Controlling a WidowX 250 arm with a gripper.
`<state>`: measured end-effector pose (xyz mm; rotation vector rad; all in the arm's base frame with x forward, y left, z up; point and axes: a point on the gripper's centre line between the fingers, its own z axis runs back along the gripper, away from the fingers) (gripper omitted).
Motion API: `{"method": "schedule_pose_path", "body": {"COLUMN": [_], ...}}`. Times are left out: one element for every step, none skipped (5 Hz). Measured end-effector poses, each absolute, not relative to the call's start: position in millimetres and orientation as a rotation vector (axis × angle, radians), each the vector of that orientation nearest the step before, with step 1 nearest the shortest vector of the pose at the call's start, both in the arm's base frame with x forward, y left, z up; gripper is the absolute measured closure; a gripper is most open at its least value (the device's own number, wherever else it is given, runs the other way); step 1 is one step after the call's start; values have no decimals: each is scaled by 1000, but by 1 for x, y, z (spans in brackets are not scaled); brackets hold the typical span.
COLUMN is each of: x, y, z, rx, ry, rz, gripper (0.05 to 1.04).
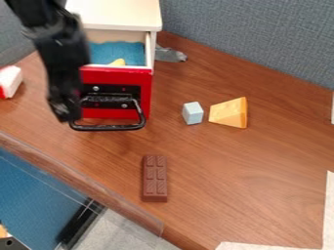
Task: Open the red drawer
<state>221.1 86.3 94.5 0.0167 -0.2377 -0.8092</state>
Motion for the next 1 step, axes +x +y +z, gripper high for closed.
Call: {"method": "schedule_pose_path", "body": {"x": [196], "y": [102], "z": [107], "rx": [21], "ry": [-142], "rz": [-734], "gripper": [83]}}
